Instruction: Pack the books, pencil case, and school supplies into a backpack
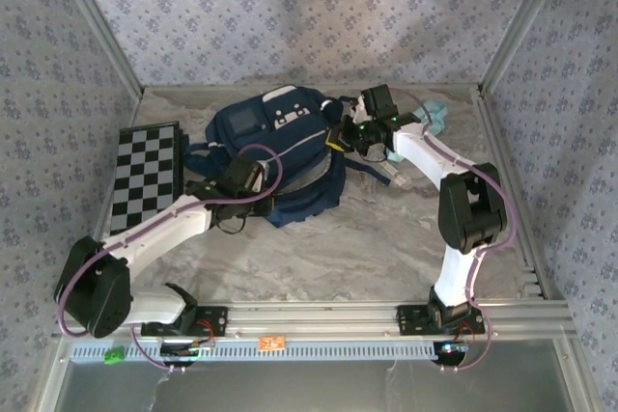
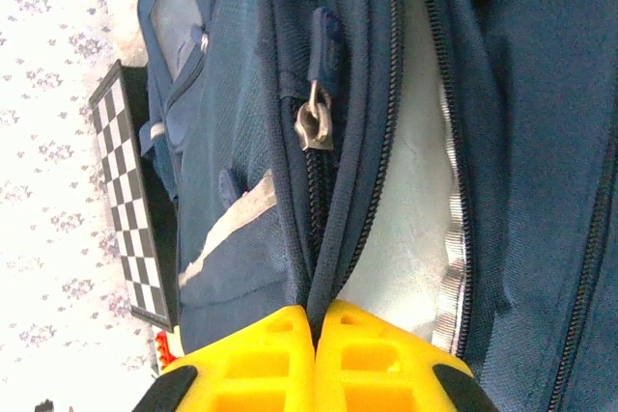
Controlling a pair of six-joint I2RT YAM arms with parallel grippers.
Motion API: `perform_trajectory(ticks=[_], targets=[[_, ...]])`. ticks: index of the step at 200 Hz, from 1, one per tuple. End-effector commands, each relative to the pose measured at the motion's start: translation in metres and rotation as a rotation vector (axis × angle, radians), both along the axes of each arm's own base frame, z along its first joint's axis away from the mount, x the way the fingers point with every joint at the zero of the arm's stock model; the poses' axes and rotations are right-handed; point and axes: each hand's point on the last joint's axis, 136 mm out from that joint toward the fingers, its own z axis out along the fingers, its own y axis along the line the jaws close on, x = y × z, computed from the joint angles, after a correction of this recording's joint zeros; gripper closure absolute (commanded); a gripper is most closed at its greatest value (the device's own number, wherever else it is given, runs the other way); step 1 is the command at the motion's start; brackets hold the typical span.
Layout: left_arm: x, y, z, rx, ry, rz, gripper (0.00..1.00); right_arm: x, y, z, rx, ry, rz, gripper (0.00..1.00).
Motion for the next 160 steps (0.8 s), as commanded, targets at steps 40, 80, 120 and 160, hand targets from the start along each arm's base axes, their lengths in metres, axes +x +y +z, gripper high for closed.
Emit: perform_trajectory(ticks=[40,80,120,160], targets=[[0.022,-0.046,0.017,-0.069,-0.034,-0.053,1.00,-0.030,0.028,-0.003,0.070,0.009,0.009,0.55],[0.023,-0.048,0.016,-0.074,-0.035,-0.060,1.00,-0.055,0.050,-0.013,0.097,0.026,-0.014,0.50],[0.023,-0.046,0.014,-0.062,-0.043,-0.058,1.00,-0.058,0.068,-0.022,0.068,0.014,-0.025,0.63],[0.022,-0.037,0.014,-0.020,-0.047,-0.050,1.00,-0.054,0.080,-0.024,0.087,0.014,-0.021,0.80]])
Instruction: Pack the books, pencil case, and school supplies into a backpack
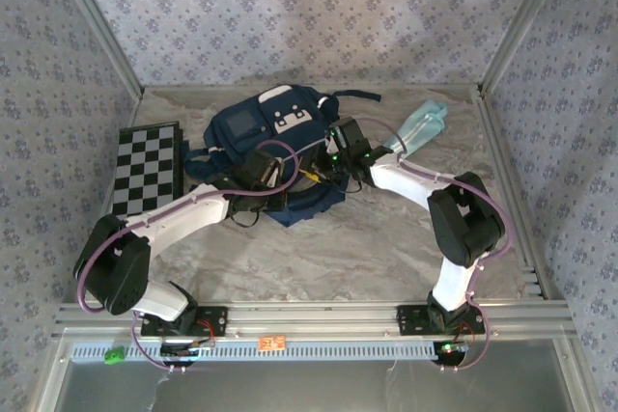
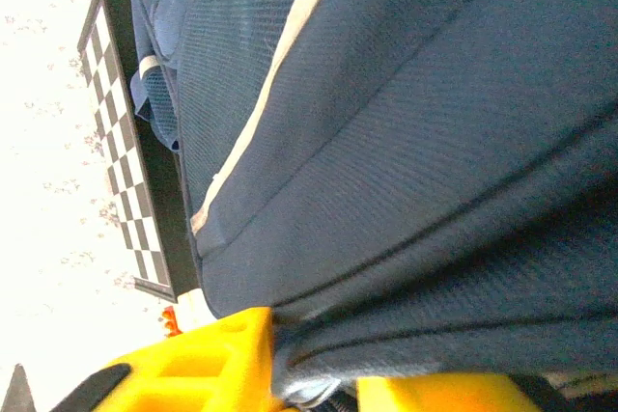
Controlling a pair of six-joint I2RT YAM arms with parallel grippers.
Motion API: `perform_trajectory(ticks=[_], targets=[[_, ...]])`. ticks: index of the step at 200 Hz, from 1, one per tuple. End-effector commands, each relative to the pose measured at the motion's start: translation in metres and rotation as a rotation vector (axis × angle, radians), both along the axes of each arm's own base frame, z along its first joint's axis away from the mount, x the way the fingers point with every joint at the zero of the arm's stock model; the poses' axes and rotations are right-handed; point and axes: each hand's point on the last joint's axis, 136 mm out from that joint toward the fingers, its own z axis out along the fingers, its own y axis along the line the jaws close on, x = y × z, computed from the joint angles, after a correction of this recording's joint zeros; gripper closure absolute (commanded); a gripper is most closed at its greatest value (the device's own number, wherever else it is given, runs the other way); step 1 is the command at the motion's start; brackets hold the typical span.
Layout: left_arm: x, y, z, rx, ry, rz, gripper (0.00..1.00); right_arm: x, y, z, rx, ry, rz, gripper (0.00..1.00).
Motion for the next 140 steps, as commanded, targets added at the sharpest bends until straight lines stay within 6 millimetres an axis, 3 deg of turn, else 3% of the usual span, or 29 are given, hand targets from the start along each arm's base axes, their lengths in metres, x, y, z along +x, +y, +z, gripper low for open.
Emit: perform_trajectory(ticks=[1,35,83,85,92,140], targets=[[0.009,-0.009,0.021,-0.023,-0.068,-0.018,1.00,0.011,0.010,0.009,0.026,-0.037,-0.015,0.80],[0.005,0.011,0.029,0.033,-0.108,0.008,1.00,0.009,0.000,0.019,0.031,-0.048,-0.037,1.00],[0.006,0.057,0.020,0.108,-0.096,0.109,1.00,0.010,-0.006,0.052,0.098,-0.073,-0.066,1.00],[0.007,0.060,0.020,0.109,-0.095,0.115,1.00,0.006,-0.009,0.042,0.090,-0.050,-0.070,1.00],[0.009,0.066,0.019,0.114,-0.096,0.132,1.00,0.004,-0.011,0.039,0.099,-0.038,-0.075,1.00],[0.029,0.103,0.012,0.191,-0.095,0.218,1.00,0.001,-0.018,0.043,0.109,-0.037,-0.099,1.00]])
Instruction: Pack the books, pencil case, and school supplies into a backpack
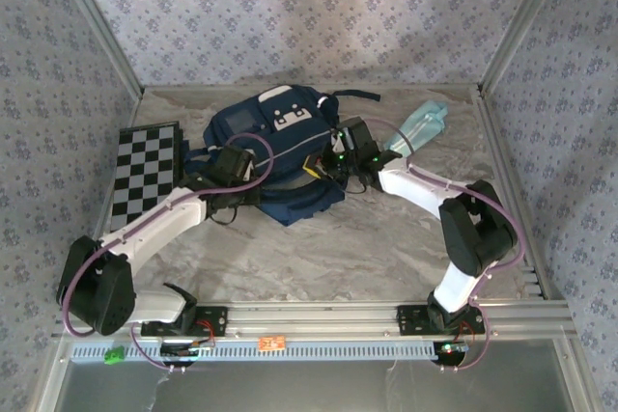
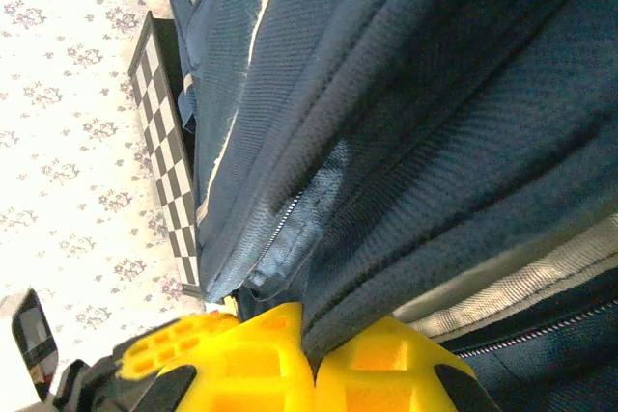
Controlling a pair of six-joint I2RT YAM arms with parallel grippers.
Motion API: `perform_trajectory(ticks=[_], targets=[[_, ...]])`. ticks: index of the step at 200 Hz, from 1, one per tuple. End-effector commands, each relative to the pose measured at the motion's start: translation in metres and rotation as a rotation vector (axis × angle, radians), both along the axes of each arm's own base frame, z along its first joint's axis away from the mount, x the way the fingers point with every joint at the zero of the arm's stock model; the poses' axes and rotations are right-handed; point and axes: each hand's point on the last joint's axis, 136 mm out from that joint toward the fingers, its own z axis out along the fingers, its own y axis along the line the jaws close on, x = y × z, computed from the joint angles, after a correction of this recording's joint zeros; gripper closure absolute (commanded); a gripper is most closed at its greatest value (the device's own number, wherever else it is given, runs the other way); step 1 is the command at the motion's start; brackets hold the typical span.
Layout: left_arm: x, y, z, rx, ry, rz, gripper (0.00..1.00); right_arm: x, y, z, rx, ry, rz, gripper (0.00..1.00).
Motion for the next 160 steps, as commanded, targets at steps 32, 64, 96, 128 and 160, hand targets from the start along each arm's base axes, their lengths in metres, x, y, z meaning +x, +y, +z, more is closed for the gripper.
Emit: perform_trajectory(ticks=[32,64,96,128,160], targets=[[0.023,0.053,-0.018,0.152,-0.001,0.129,1.00,0.004,-0.011,0.021,0.025,-0.043,-0.042,1.00],[0.050,0.067,-0.007,0.091,-0.085,0.195,1.00,-0.005,-0.009,0.013,0.015,-0.033,-0.031,1.00],[0.081,0.069,0.004,0.043,-0.152,0.212,1.00,-0.010,-0.004,0.004,0.000,-0.021,-0.022,1.00],[0.100,0.073,-0.003,0.029,-0.137,0.226,1.00,-0.010,0.003,0.004,0.008,-0.032,-0.036,1.00],[0.087,0.061,-0.007,-0.027,-0.103,0.151,1.00,-0.007,0.014,0.007,0.018,-0.036,-0.015,1.00]])
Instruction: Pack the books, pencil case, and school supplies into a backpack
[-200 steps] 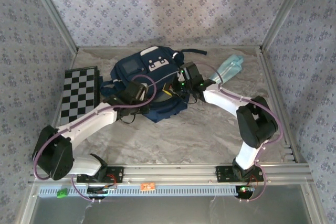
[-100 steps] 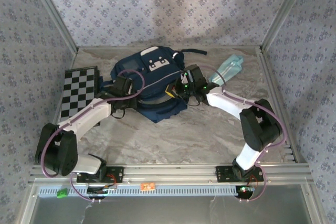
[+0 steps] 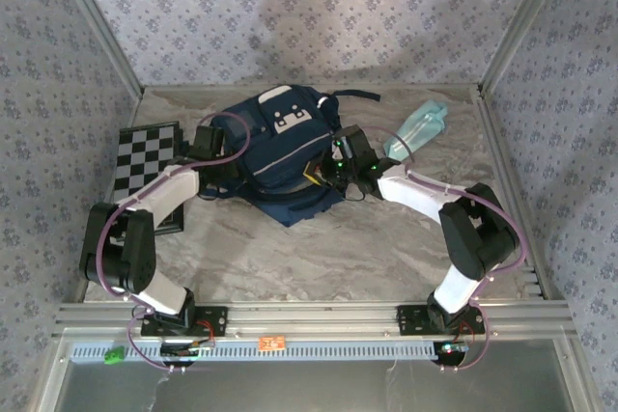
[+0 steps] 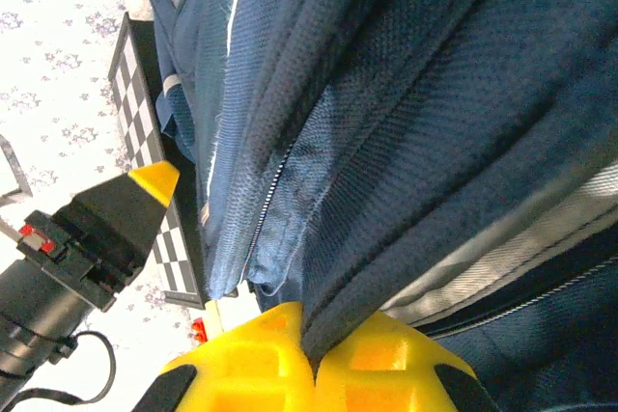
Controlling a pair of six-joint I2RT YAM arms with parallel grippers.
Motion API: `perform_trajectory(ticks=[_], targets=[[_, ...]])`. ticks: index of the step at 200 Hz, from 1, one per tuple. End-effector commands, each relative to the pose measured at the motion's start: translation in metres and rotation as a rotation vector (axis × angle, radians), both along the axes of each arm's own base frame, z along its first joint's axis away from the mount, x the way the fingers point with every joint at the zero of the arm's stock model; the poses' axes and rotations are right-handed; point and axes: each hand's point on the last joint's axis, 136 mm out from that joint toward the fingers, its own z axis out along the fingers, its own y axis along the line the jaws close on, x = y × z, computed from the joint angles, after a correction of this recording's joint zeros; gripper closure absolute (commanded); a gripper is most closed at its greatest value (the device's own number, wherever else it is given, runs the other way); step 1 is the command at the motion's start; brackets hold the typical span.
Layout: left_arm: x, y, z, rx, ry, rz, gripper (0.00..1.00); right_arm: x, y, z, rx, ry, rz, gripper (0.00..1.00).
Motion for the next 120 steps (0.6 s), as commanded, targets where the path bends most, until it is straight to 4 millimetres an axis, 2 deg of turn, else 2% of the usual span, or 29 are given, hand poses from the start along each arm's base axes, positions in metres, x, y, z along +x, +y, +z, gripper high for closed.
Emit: perform_trajectory(ticks=[1,11,41,75,89,120], targets=[[-0.003,-0.014,0.014,-0.058,-0.041,-0.083,1.00,0.006,0.010,0.018,0.038,-0.034,0.001,1.00],[-0.012,-0.019,0.016,-0.083,-0.038,-0.117,0.99,0.007,0.009,0.019,0.041,-0.039,-0.005,1.00],[-0.039,-0.024,0.012,-0.072,0.022,-0.176,0.76,0.008,0.006,0.028,0.040,-0.055,-0.002,1.00],[-0.054,-0.032,0.006,0.024,0.053,-0.236,0.60,0.011,0.001,0.032,0.034,-0.065,-0.009,1.00],[-0.056,-0.033,0.002,0.061,0.066,-0.250,0.56,0.012,0.000,0.033,0.030,-0.067,-0.009,1.00],[-0.054,-0.034,-0.010,0.142,0.100,-0.270,0.56,0.014,-0.003,0.036,0.030,-0.070,-0.012,1.00]])
